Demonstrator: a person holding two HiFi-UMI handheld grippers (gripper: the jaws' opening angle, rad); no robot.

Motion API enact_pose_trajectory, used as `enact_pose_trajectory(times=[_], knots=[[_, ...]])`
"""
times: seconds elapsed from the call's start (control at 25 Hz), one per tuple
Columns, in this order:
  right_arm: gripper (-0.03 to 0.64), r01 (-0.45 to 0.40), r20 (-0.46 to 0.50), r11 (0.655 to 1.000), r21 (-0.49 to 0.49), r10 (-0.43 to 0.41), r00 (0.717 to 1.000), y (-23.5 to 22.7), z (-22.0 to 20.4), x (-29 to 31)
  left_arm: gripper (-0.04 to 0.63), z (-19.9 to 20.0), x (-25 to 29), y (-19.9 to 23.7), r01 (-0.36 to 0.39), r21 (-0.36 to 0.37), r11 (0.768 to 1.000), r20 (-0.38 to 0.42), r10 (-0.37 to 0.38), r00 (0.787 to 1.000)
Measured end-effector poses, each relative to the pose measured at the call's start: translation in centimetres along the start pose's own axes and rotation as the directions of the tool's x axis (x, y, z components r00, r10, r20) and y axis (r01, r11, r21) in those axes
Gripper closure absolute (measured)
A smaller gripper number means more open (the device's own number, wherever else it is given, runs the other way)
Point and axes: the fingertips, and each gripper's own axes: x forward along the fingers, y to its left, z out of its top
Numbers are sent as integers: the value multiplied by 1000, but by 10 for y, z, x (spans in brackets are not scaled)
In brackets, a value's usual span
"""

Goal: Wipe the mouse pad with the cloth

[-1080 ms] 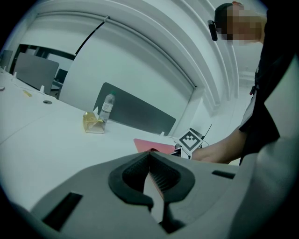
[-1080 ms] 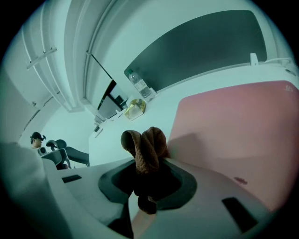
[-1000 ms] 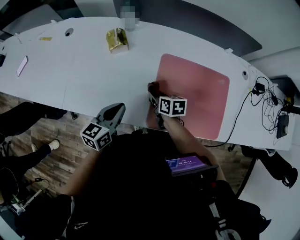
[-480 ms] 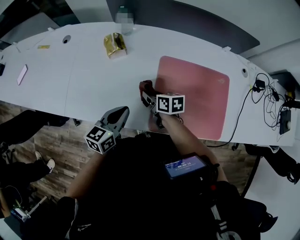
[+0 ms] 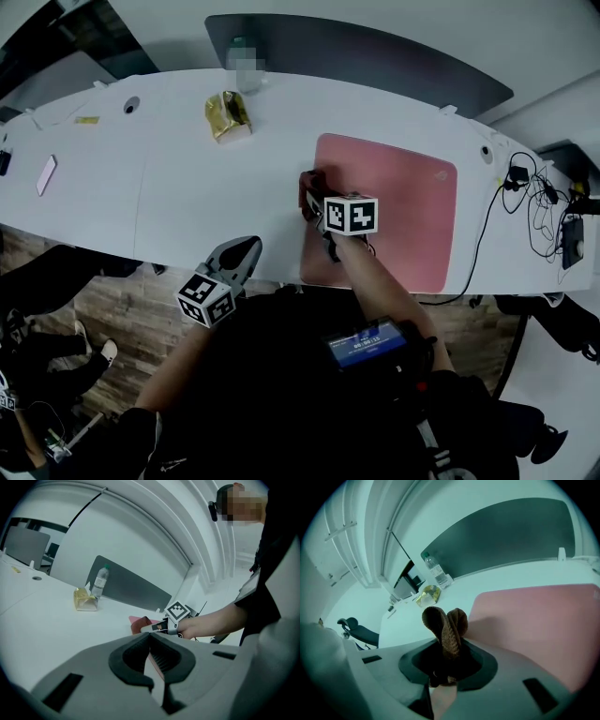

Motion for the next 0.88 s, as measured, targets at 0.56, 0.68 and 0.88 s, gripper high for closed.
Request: enact_pose_trajectory(times=[0.56, 0.68, 0.88], knots=[[503, 181, 3, 984, 7, -181, 984, -78, -3, -50, 586, 11, 44, -23, 106, 40, 994, -38, -104, 994], [503, 214, 2, 977, -4, -214, 977, -94, -3, -64, 586, 13, 52, -27, 113, 41, 993, -46, -112, 993], [503, 256, 19, 967, 8, -256, 966, -128, -7, -87, 586, 12, 69, -32, 133, 44, 990, -66, -130, 989]])
